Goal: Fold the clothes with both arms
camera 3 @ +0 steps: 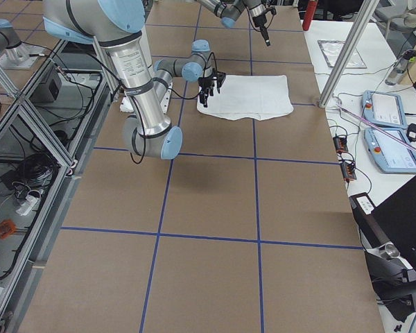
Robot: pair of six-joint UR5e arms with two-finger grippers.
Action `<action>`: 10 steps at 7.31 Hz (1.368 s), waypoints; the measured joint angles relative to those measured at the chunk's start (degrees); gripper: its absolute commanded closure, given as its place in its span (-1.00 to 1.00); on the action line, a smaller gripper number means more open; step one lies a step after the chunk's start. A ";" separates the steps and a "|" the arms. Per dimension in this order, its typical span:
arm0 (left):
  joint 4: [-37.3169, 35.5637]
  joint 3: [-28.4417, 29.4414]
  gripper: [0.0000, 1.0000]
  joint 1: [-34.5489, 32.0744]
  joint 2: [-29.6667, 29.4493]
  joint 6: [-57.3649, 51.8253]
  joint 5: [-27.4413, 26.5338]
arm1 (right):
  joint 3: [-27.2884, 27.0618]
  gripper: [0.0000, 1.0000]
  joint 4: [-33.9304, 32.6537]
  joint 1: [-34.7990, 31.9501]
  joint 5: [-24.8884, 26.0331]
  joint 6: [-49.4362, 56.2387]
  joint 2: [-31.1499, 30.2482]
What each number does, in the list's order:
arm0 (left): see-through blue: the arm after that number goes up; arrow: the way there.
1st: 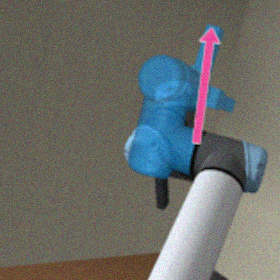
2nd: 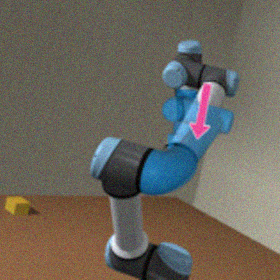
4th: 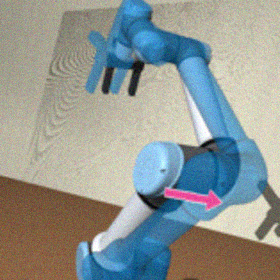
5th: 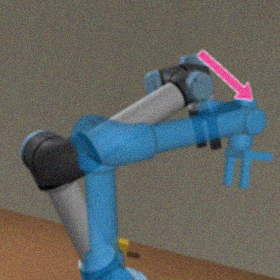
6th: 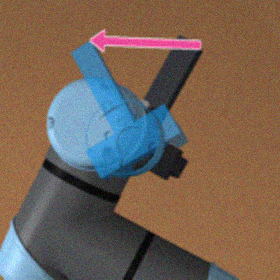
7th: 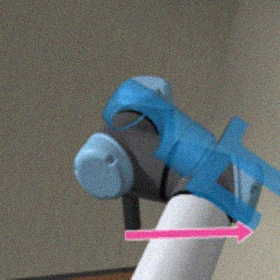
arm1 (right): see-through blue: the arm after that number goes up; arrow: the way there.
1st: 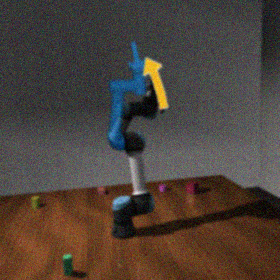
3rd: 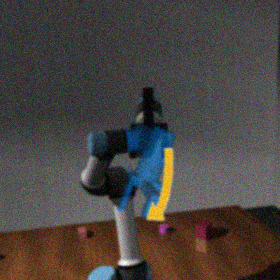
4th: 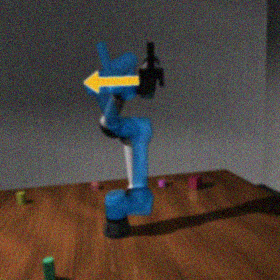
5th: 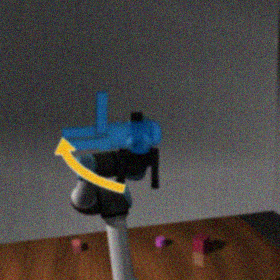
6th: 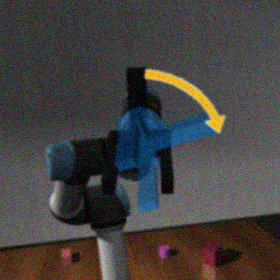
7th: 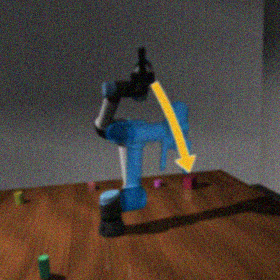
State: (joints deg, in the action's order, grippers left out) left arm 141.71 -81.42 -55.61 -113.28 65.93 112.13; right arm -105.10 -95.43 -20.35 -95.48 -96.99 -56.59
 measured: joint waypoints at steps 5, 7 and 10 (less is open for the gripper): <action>2.58 -6.77 -0.35 4.27 0.89 -5.09 0.06 | -0.69 -0.82 0.63 4.13 7.63 -34.20 -3.03; 2.55 -7.83 -0.35 4.91 0.99 -6.85 0.16 | -1.65 -0.84 0.62 5.74 7.80 -38.90 -4.30; 2.36 -9.60 -0.35 5.10 1.70 -7.20 -0.04 | -2.42 -0.84 0.71 9.04 7.91 -40.37 -4.16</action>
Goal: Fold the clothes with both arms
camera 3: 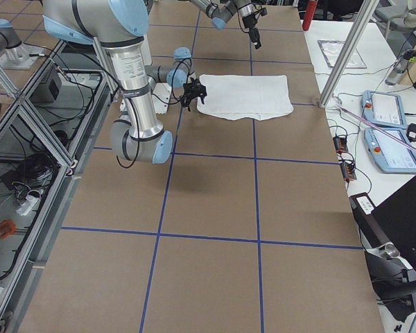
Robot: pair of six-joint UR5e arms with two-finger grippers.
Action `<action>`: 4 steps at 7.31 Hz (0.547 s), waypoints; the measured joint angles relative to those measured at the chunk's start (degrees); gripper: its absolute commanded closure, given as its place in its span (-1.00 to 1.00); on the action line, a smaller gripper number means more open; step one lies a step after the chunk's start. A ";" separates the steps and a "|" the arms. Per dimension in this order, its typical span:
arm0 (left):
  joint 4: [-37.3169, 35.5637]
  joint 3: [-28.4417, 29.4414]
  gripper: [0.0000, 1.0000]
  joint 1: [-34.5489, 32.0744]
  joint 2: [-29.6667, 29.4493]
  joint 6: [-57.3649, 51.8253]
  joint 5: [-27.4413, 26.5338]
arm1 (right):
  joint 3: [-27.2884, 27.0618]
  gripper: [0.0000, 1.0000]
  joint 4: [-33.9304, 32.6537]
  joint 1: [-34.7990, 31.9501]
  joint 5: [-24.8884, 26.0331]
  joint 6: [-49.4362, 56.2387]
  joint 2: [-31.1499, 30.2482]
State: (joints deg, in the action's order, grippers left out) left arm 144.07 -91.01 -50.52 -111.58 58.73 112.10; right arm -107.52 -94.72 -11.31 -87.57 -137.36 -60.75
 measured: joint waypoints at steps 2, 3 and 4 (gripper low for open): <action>-0.11 -1.84 -0.35 0.05 1.49 -0.01 -0.19 | 0.22 -0.83 0.25 0.57 0.07 0.35 0.24; -0.16 -2.10 -0.35 0.07 1.69 0.00 -0.26 | 0.32 -0.83 0.30 0.16 0.41 1.07 0.25; -0.18 -2.19 -0.35 0.07 1.74 0.04 -0.31 | 0.35 -0.83 0.34 -0.21 1.30 1.83 0.23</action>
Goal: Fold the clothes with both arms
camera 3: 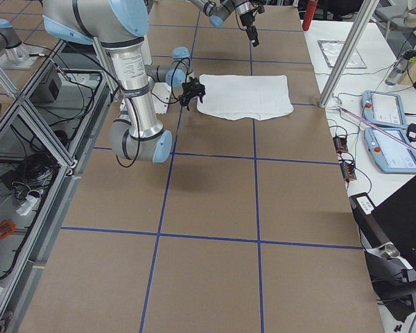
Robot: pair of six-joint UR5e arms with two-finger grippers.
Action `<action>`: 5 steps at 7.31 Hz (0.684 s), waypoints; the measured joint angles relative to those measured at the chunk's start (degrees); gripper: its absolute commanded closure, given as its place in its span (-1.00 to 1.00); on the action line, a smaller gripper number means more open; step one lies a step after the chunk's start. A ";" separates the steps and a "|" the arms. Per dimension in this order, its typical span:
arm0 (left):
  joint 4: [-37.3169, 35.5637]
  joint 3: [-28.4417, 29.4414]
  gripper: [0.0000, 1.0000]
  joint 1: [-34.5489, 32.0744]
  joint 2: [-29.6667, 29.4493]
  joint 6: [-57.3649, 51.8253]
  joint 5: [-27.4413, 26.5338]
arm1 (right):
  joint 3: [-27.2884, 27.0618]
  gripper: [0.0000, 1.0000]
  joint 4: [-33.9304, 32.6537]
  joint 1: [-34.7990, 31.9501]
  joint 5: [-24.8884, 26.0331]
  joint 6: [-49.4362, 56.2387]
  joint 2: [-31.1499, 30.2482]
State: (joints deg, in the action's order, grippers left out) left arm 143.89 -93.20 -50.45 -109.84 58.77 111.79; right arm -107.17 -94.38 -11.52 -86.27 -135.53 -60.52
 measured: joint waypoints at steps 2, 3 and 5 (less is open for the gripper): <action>-0.07 -0.05 -0.35 0.00 0.02 0.01 -0.07 | 1.05 -0.82 2.25 -0.09 2.41 0.42 -0.12; -0.09 -0.05 -0.35 0.03 0.01 -0.02 -0.08 | 2.22 -0.82 5.09 0.01 2.89 0.38 -0.14; -0.10 -0.04 -0.35 0.04 -0.06 -0.05 -0.08 | 3.28 -0.41 7.39 -0.06 2.95 0.45 -0.04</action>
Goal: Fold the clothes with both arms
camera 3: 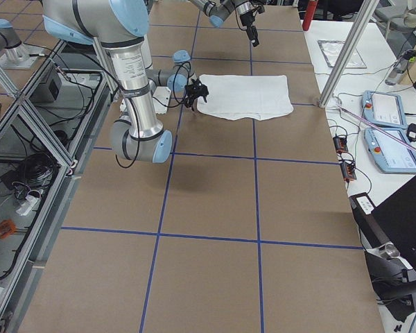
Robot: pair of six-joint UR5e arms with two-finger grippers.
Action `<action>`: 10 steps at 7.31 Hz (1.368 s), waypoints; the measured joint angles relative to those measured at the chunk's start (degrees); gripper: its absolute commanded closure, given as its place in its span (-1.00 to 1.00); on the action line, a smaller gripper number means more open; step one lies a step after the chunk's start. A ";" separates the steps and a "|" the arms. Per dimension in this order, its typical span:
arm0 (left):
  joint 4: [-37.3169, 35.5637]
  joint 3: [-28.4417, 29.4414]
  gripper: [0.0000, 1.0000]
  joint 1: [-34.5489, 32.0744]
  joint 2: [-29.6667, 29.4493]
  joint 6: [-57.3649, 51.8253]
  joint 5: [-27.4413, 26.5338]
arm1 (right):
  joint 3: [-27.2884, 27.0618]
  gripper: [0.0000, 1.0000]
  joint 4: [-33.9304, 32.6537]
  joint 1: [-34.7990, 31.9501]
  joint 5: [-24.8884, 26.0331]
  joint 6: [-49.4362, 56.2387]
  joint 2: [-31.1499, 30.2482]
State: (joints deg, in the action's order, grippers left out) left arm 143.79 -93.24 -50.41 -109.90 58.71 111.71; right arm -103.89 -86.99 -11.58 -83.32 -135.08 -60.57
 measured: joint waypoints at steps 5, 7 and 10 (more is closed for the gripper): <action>0.00 -0.01 -0.35 0.00 0.12 0.00 0.00 | 0.34 0.91 -0.80 -0.79 -0.17 0.14 0.12; 0.00 -0.07 -0.35 -0.03 0.07 0.00 0.00 | 0.33 1.00 -1.10 -0.90 -0.44 0.11 0.12; 0.00 -0.05 -0.35 0.01 -0.05 0.00 0.02 | -0.52 1.00 -1.73 -1.89 -2.09 0.72 0.10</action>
State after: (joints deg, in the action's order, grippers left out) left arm 143.79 -93.29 -50.40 -109.95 58.71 111.73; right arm -104.41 -88.72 -13.47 -85.41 -134.36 -60.47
